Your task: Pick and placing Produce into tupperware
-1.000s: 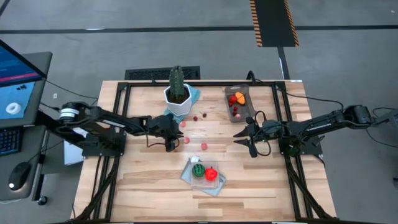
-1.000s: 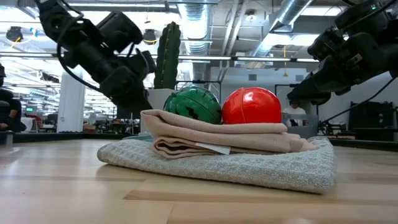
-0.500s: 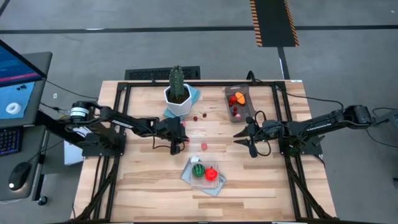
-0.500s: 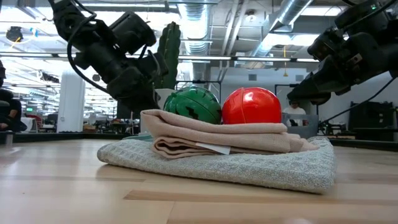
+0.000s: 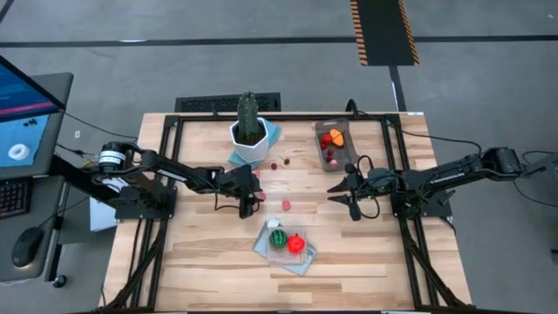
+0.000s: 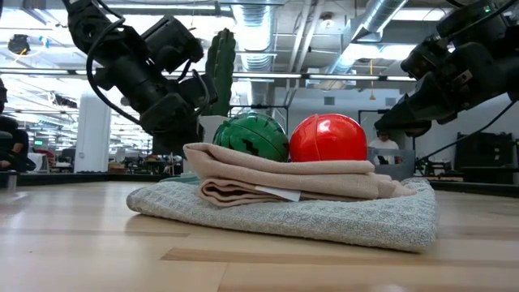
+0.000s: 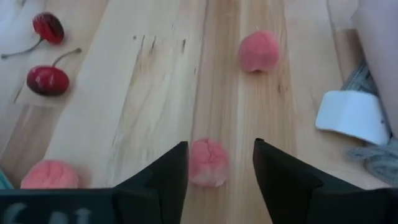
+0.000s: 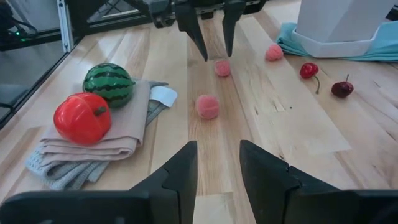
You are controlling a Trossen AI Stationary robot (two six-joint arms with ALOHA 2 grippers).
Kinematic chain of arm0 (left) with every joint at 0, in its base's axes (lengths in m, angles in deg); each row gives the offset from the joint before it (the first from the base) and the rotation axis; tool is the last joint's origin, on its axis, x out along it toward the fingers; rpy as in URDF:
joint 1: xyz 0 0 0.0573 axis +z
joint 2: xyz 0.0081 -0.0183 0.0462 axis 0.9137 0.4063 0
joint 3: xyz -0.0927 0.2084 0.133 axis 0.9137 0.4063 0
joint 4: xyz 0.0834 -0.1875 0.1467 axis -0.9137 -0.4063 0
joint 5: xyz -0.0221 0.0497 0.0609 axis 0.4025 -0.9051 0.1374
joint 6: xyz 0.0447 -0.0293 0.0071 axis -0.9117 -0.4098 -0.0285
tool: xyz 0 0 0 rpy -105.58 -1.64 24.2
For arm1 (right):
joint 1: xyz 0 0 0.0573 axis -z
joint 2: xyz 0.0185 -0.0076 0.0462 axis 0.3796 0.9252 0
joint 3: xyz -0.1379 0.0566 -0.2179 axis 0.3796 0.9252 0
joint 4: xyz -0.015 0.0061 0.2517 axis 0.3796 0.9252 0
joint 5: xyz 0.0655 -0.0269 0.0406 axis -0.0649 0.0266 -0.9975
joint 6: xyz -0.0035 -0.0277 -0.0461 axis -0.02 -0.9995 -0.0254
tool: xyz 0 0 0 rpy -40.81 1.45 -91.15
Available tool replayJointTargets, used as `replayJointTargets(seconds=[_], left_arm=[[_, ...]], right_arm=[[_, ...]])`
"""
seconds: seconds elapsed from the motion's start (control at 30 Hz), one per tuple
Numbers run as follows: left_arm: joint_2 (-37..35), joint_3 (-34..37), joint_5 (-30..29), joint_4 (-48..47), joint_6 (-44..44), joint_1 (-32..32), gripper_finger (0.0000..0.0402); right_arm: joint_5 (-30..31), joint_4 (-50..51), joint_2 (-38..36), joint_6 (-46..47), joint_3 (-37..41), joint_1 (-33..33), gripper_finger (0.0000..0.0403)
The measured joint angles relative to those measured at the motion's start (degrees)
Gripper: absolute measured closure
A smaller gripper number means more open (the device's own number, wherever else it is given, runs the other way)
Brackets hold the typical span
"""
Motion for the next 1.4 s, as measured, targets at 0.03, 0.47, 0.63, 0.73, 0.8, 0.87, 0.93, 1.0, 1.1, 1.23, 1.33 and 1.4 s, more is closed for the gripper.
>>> replayJointTargets(seconds=[0.03, 0.47, 0.63, 0.73, 0.8, 0.87, 0.93, 1.0, 1.1, 1.23, 1.33, 1.4], left_arm=[[0.2, 0.0, 0.0, -0.1, 0.0, 0.0, 0.0228], [1.5, 0.0, -0.9, -0.9, 1.5, 0.2, 0.0223], [3.4, 0.1, -1.1, -0.9, 1.5, 0.2, 0.0223], [4.2, 0.0, -1.1, 1.2, 1.6, 0.2, 0.0223], [4.3, 0.0, -0.8, 0.9, 1.7, 0.2, 0.0223], [4.3, 0.0, -0.6, 1.1, 1.7, 0.3, 0.0223], [4.3, 0.0, -0.6, 1.5, 1.7, 0.3, 0.0223], [4.3, 0.0, -0.6, 1.5, 1.7, 0.4, 0.0225], [4.3, 0.0, -0.6, 1.5, 1.8, 0.5, 0.0241], [4.3, 0.0, -1.1, 1.5, 2.0, 0.5, 0.0286], [4.3, 0.0, -1.6, 1.6, 2.0, 0.5, 0.0319], [4.3, 0.0, -1.7, 1.6, 2.0, 0.5, 0.0335]], right_arm=[[0.0, 0.0, 0.0, 0.0, 0.0, 0.0, 0.0259], [0.0, 0.0, 0.0, 0.0, 0.0, 0.0, 0.0262], [0.0, 0.0, 0.0, 0.0, 0.0, 0.0, 0.0258], [0.0, 0.1, 0.0, 0.0, 0.0, 0.0, 0.0257], [0.0, 0.2, 0.0, 0.0, 0.0, 0.0, 0.0257], [0.0, 0.2, 0.0, 0.0, 0.0, 0.0, 0.0259], [0.0, 0.2, 0.0, 0.0, 0.0, 0.0, 0.0260], [0.0, 0.2, 0.0, 0.0, 0.0, 0.0, 0.0262], [0.0, 0.2, 0.0, 0.0, 0.0, 0.0, 0.0261], [0.0, 0.2, 0.0, 0.0, 0.0, 0.0, 0.0258], [0.0, 0.2, 0.0, 0.0, 0.0, 0.0, 0.0257], [0.0, 0.2, 0.0, 0.0, 0.0, 0.0, 0.0257]])
